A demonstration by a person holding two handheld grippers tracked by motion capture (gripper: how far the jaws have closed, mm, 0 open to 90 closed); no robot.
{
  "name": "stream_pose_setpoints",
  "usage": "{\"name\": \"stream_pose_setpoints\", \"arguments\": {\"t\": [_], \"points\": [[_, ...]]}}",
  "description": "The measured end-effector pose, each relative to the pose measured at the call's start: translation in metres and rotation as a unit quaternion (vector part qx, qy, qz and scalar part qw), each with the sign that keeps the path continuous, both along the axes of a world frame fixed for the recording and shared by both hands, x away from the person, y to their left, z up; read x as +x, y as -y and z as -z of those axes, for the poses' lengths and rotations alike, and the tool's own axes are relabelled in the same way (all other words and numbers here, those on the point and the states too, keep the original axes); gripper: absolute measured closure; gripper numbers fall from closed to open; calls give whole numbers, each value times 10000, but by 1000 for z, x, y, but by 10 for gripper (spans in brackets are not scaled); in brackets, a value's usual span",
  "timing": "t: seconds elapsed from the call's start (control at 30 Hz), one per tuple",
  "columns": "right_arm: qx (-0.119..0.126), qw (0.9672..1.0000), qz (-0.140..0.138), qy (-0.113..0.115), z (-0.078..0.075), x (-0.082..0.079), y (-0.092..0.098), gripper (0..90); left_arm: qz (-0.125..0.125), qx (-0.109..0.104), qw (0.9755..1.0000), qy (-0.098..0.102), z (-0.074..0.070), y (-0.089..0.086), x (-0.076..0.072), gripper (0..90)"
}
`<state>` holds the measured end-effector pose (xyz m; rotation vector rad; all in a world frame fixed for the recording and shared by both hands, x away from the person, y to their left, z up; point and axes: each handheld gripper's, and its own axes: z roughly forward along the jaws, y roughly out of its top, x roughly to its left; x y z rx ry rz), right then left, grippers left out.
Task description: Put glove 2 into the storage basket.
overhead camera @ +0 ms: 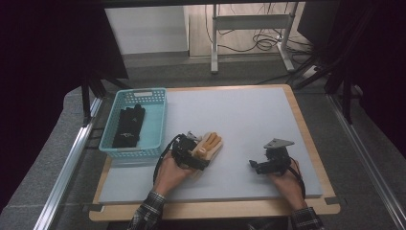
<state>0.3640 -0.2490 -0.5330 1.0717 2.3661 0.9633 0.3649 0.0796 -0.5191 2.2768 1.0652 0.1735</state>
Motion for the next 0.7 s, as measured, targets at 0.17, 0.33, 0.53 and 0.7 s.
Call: {"name": "stream_pose_setpoints", "arguments": {"t": [0.17,0.33,0.53,0.7], "points": [[2,10000,1,-1,0,0,0,62,-35,216,9997,-45,8,10,6,40],[1,10000,2,-3,0,0,0,62,-177,358,9992,51,5,11,6,197],[4,10000,4,-5,0,0,0,62,-164,468,9987,119,1,10,6,428],[3,10000,3,-4,0,0,0,62,-142,406,9990,134,-2,9,6,537]]}}
